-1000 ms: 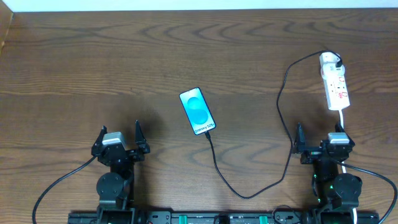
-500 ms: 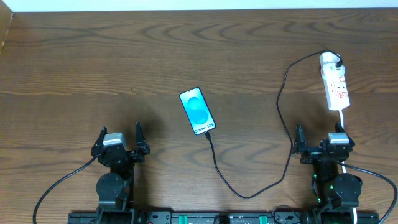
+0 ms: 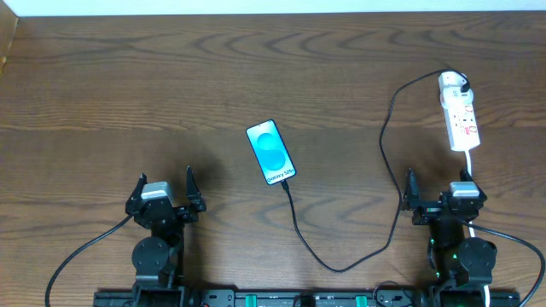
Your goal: Plug charger to phone and switch on socket
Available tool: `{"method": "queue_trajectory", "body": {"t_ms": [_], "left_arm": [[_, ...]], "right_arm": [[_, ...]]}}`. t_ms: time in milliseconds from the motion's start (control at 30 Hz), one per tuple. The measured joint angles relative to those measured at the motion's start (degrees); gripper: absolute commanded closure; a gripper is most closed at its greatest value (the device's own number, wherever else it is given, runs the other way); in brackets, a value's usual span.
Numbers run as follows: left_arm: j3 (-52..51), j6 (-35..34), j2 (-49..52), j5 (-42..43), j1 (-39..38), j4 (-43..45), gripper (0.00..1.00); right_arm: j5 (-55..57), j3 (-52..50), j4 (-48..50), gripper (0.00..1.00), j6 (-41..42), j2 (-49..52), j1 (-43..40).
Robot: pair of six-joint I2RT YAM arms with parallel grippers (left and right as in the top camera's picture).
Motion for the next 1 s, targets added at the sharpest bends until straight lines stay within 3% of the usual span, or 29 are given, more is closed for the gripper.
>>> {"method": "queue_trajectory", "body": {"t_ms": [1000], "left_arm": [[0.0,0.0,0.0,0.1,0.0,-0.1,0.09]], "right_arm": [[0.0,0.0,0.0,0.01,0.0,0.0,0.0]]}}
